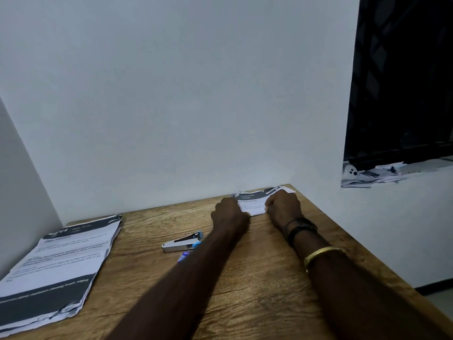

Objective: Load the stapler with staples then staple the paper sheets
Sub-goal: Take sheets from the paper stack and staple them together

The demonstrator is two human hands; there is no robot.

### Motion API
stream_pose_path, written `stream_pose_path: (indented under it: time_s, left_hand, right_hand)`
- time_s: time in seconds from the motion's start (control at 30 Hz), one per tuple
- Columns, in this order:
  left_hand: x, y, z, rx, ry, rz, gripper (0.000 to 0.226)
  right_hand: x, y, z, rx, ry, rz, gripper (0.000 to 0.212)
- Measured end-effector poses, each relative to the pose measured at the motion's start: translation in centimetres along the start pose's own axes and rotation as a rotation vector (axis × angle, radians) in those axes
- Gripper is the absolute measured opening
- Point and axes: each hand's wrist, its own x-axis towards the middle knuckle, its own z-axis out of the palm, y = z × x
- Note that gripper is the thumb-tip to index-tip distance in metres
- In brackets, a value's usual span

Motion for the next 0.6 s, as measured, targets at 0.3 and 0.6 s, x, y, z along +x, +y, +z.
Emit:
stream_pose_path:
  time_s: [0.3, 0.6]
  left_hand:
    - [2.1, 0.1, 0.7, 0.155, -0.058, -0.003, 0.045]
    - [2.5, -0.2, 0.6, 0.168, -0.074, 0.05, 0.048]
  right_hand:
    - [1.3, -0.2, 0.2, -0.077, -0.043, -0.009, 0.016]
    - [1.0, -0.5, 0.1, -0.043, -0.008, -0.029, 0.017]
